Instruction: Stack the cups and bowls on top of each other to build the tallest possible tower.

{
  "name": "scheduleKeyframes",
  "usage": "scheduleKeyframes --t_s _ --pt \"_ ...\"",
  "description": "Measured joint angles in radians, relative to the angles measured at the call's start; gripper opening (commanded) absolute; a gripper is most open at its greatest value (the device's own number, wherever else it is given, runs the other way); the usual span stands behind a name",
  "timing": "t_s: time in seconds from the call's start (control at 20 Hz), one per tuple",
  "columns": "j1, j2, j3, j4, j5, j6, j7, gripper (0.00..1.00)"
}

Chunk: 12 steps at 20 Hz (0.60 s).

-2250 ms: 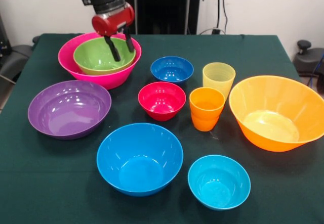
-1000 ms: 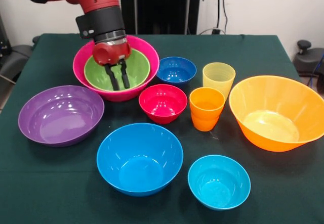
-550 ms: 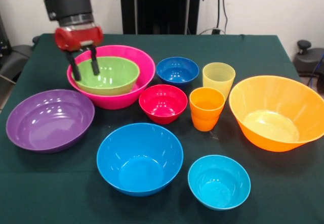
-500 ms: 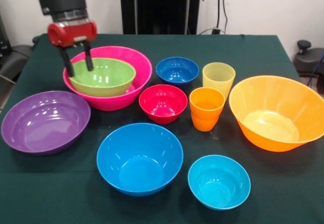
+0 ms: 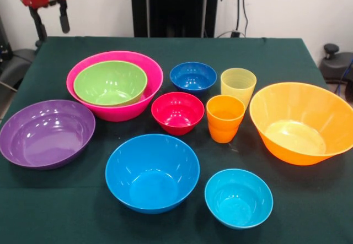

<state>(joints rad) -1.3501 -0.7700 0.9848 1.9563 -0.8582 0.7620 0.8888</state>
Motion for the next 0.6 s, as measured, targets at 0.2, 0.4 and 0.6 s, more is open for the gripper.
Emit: scheduleKeyframes --t_s 0.2,0.4,0.6 --pt "0.0 -0.074 0.037 0.004 0.045 0.045 0.0 1.0" --pt "-0.003 -0.121 0.069 0.007 0.063 0.046 0.0 1.0" --pt "-0.01 -0.136 0.1 0.007 0.061 0.045 0.0 1.0"
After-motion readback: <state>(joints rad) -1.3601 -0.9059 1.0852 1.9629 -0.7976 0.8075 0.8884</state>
